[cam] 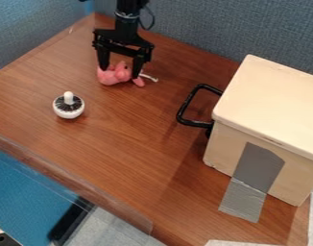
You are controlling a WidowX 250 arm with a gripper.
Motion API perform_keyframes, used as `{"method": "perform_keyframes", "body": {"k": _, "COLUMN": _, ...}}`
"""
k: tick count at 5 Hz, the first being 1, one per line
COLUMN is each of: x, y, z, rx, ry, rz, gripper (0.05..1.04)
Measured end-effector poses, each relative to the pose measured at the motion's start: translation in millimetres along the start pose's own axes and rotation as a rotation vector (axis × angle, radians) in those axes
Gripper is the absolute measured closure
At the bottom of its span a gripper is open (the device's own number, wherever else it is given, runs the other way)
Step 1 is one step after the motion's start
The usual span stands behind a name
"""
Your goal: Put the pink mouse above the drawer
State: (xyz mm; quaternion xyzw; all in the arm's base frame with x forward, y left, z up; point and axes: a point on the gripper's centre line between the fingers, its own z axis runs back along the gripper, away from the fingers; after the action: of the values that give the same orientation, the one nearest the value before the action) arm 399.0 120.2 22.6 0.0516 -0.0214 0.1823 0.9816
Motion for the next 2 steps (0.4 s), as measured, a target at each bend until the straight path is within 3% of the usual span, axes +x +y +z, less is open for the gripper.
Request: {"method": "perform_keyframes", "body": {"k": 2, "x": -6.8, "y": -8.1, "z": -3.6, "rx": 0.012, "ry": 0.018, "rz": -0.028, "gripper": 0.635}}
